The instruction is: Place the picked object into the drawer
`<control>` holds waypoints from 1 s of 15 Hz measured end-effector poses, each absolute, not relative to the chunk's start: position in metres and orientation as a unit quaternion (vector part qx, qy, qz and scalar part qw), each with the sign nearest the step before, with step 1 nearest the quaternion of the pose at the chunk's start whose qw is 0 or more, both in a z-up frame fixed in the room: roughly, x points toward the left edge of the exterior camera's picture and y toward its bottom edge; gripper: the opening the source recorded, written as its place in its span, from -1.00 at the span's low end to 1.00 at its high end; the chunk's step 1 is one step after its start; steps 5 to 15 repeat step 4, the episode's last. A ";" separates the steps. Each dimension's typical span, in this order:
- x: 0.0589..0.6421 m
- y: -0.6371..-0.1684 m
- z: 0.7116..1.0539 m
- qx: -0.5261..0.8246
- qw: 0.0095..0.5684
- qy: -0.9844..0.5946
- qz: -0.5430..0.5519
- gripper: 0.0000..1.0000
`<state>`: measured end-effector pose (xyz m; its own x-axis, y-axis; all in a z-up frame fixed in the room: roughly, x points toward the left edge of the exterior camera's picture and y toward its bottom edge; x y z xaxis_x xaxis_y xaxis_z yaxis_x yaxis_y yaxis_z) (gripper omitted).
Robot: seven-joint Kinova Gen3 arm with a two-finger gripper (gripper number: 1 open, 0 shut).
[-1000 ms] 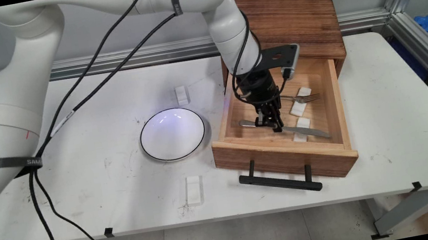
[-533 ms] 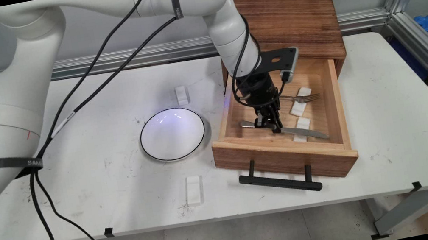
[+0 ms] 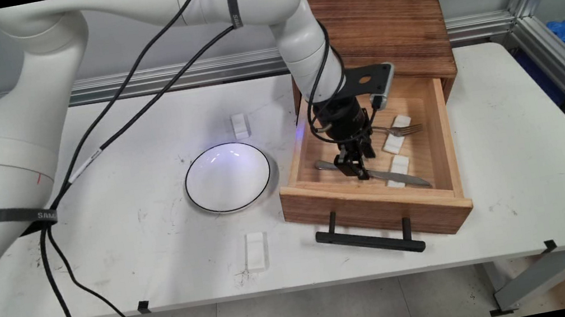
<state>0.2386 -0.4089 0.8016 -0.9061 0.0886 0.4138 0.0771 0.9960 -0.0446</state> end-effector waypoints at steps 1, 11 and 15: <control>0.239 -0.410 0.801 -0.043 0.213 -0.976 0.016 1.00; 0.239 -0.411 0.803 -0.042 0.215 -0.976 0.022 1.00; 0.239 -0.411 0.803 -0.042 0.215 -0.976 0.022 1.00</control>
